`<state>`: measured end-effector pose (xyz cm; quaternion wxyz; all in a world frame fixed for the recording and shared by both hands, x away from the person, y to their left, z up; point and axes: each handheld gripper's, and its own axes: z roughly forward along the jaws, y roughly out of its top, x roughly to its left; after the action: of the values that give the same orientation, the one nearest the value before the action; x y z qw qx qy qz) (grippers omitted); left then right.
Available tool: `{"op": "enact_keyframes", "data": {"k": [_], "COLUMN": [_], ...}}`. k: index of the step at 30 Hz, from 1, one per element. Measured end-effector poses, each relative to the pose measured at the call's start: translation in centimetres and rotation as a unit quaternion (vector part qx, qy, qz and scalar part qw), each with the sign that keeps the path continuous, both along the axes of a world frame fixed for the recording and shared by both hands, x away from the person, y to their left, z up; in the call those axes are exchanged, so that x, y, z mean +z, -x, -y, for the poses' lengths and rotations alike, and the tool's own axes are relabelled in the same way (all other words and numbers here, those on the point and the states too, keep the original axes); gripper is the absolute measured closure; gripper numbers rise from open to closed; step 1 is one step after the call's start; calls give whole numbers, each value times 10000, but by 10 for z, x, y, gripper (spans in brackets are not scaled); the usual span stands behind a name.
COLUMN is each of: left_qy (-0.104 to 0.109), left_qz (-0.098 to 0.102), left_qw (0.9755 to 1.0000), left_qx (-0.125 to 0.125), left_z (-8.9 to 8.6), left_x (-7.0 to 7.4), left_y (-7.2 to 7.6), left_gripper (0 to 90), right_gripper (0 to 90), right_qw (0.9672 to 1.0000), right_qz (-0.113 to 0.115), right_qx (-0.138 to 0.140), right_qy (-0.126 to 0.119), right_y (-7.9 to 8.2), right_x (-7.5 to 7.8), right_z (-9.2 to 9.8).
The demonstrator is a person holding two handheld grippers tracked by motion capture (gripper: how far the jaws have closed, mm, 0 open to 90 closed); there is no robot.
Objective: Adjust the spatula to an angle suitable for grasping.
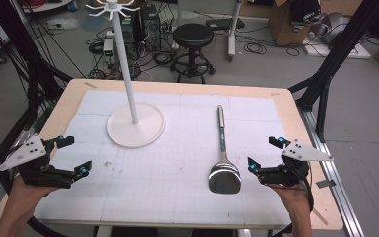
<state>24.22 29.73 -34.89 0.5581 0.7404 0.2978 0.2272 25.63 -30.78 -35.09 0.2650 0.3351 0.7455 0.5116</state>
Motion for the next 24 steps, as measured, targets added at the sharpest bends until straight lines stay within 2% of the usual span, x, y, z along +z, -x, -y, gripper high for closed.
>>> {"op": "enact_keyframes", "data": {"k": [8, 13, 17, 18, 20, 21, 22, 23, 24], "left_qy": [-14, -38, -66, -65, -58, -50, -37, -43, -52], "left_qz": [21, -2, -13, -17, -17, -14, -16, -15, -30], "left_qw": [10000, 10000, 9999, 9999, 9999, 9999, 9999, 9999, 9999], "left_qx": [-25, -59, -93, -95, -110, -120, -123, -139, -155], "left_z": [-1, 1, 2, 3, 4, 4, 4, 5, 6], "left_x": [0, -2, -3, -3, -4, -4, -4, -4, -5], "left_y": [1, 0, -2, -2, -3, -3, -4, -4, -6], "left_gripper": [17, 17, 17, 17, 17, 17, 17, 17, 17], "right_gripper": [5, 6, 6, 6, 6, 6, 8, 8, 88], "right_qw": [9999, 9994, 9984, 9974, 9969, 9960, 9944, 9944, 9917], "right_qz": [-105, -236, -343, -396, -443, -490, -597, -597, -707], "right_qx": [25, 230, 443, 574, 600, 662, 798, 798, 966], "right_qy": [51, 133, 102, 194, 239, 343, 350, 350, 460], "right_y": [-2, -4, -7, -9, -10, -10, -12, -12, -16], "right_x": [-3, -4, -5, -5, -5, -5, -6, -6, -6], "right_z": [-2, -6, -9, -13, -15, -18, -22, -22, -28]}}
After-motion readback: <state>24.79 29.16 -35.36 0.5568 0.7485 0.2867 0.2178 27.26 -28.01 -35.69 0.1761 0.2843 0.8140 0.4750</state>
